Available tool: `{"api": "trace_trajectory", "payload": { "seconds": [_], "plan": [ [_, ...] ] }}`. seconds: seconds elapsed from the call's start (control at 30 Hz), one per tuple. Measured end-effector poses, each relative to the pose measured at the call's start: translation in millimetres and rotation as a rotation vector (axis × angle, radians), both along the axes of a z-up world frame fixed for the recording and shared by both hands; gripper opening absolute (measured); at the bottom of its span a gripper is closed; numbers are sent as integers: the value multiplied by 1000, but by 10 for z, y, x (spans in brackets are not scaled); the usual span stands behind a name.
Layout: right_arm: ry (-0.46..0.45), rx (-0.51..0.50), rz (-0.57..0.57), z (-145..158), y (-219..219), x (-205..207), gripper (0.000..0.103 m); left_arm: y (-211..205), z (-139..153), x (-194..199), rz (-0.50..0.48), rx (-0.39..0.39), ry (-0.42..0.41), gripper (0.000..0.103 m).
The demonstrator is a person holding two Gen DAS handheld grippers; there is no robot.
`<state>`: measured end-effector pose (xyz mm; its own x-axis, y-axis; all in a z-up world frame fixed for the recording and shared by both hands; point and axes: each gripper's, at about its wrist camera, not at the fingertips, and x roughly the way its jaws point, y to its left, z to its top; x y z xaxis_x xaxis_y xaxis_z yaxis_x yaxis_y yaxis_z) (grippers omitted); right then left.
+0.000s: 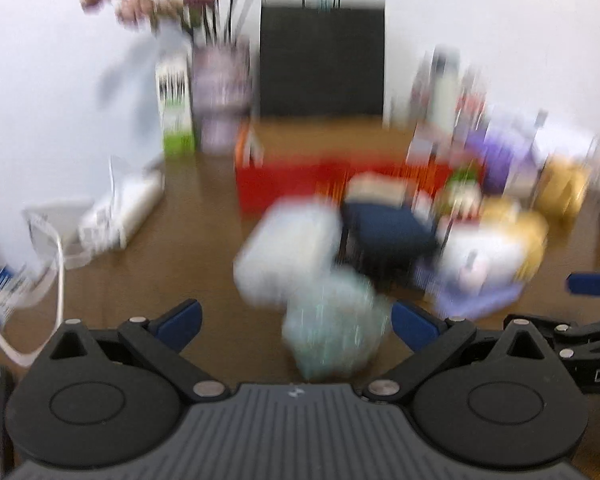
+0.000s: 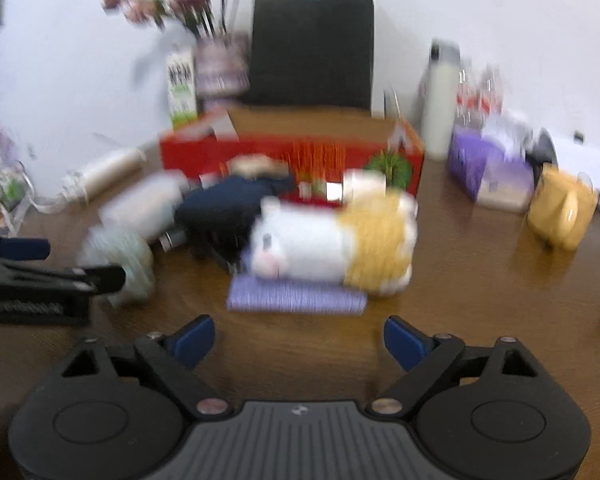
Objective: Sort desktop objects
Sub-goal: 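Grasp the clear iridescent plastic bag with the left tool while the right tool grasps the plush sheep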
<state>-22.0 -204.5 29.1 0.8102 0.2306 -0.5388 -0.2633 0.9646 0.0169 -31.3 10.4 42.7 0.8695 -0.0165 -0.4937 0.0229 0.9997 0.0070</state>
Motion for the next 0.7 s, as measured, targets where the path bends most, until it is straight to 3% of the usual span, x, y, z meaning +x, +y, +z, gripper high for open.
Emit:
{"api": "trace_trajectory", "payload": {
  "seconds": [0.07,0.13,0.17,0.2,0.27,0.37,0.47,0.57,0.7],
  "plan": [
    [-42,41,-36,156,-110,131,90,54,77,156,13,-13,-26,103],
    [-56,75,-65,226,-167,367,85,81,36,451,15,1,19,103],
    [-41,85,-80,218,-185,533,77,89,1,581,6,2,58,96],
    [-11,92,-98,193,-201,695,66,100,-32,696,3,-12,101,80],
    [86,125,-125,102,-245,999,53,167,-87,764,8,-78,168,70],
    [141,159,-138,-41,-290,1182,52,236,-161,661,-26,-149,188,75],
    [139,157,-129,-76,-309,1164,44,178,-236,561,-79,-153,205,73],
    [84,99,-120,99,-293,949,40,78,-208,382,-142,-123,195,32],
    [6,102,-119,354,-436,446,40,44,-98,142,-205,-127,158,23]
  ]
}}
